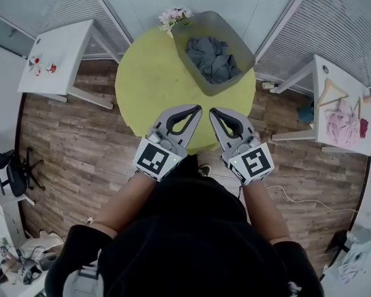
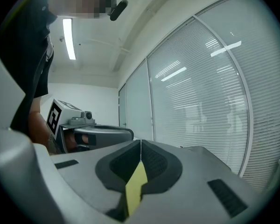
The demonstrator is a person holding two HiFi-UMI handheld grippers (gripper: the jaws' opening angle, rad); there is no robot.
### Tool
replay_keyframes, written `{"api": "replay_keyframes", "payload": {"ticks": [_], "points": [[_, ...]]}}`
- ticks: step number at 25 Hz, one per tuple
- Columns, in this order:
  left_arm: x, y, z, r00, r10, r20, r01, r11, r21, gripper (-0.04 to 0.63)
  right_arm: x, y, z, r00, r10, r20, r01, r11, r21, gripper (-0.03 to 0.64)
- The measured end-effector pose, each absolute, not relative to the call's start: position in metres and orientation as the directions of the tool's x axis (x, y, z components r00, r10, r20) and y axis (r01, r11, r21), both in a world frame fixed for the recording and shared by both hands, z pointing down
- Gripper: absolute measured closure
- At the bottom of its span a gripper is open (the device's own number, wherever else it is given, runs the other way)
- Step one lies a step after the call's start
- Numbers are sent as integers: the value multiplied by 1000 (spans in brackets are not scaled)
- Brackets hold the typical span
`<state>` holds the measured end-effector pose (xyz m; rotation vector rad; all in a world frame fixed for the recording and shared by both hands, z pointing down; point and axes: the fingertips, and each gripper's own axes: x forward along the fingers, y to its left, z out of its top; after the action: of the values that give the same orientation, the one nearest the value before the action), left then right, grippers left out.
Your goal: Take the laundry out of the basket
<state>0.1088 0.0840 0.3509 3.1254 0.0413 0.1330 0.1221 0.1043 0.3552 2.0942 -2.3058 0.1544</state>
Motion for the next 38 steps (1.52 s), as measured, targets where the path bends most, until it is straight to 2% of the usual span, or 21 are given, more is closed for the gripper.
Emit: {"api": "replay_keyframes", "payload": {"ticks": [22, 31, 38], "points": [[186, -50, 370, 993, 76, 95, 75, -997, 17, 586, 202, -28, 384, -32, -970, 240, -999, 22, -46, 594], [231, -85, 386, 996, 11, 87, 9, -1000, 25, 586, 259, -58, 401, -34, -958, 285, -998, 18, -58, 592], [265, -110, 399, 994, -73, 86, -73, -997, 6, 586, 302, -84, 443, -57, -922, 382, -995, 21, -99, 592]]}}
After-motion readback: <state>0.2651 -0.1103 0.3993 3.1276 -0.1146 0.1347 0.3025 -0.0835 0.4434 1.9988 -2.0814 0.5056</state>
